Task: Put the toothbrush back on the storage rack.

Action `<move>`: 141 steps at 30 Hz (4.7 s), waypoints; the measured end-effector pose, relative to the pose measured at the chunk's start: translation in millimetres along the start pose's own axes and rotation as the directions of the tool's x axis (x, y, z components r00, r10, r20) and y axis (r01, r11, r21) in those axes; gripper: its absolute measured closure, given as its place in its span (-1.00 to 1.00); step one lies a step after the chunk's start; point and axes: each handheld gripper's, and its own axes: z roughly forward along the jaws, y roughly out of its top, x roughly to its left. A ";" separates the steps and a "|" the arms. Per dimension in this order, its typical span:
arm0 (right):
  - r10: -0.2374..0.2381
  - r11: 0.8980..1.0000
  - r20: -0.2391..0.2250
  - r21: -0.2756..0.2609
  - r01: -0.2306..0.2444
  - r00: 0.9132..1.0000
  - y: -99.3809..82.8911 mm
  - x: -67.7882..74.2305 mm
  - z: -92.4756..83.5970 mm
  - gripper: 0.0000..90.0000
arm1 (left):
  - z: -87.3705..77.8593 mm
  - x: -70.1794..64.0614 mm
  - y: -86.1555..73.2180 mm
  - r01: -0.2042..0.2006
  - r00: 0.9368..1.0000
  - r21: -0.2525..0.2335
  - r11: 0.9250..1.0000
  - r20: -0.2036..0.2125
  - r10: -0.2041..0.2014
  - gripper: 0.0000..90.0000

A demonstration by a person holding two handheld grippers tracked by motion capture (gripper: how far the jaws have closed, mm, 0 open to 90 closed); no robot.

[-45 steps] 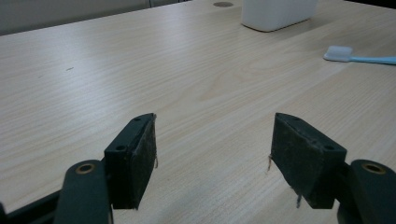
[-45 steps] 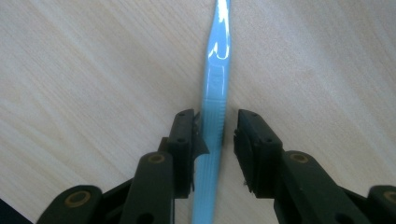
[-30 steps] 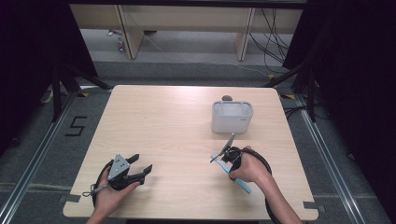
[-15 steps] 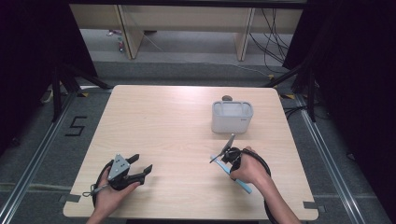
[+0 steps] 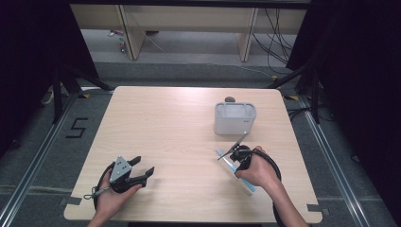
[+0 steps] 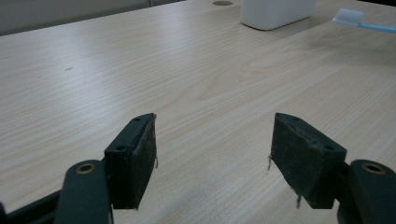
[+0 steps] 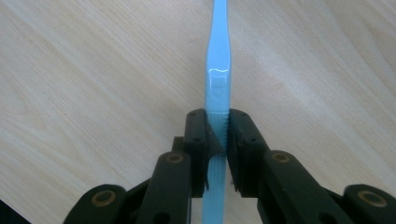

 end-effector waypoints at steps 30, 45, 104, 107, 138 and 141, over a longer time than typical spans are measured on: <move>0.128 0.962 -0.016 -0.241 -0.128 0.992 -27.3 -10.6 -16.1 0.75 | 0.0 -0.4 0.0 0.010 1.000 0.004 1.000 -0.002 -0.010 -0.31; 0.172 0.911 -0.002 -0.380 -0.160 0.985 -36.2 -18.0 -20.1 0.75 | -0.6 -0.2 0.3 0.014 1.000 0.012 1.000 -0.008 -0.014 -0.31; 0.357 0.636 -0.017 -0.728 -0.256 0.934 -36.8 -47.0 -48.1 0.75 | 0.0 0.7 -0.1 0.026 1.000 0.003 1.000 -0.001 -0.026 -0.31; 0.366 0.624 -0.009 -0.740 -0.252 0.931 -34.8 -48.5 -49.9 0.75 | -0.1 1.0 0.0 0.027 1.000 0.005 1.000 -0.002 -0.027 -0.31; 0.411 0.573 -0.011 -0.774 -0.269 0.911 -24.3 -70.0 -51.9 0.75 | -0.3 1.2 -0.1 0.030 1.000 0.004 1.000 -0.002 -0.030 -0.32; 0.414 0.563 -0.021 -0.780 -0.274 0.910 -23.2 -70.3 -51.8 0.75 | -0.3 1.2 -0.1 0.032 0.999 0.003 0.999 -0.001 -0.032 -0.32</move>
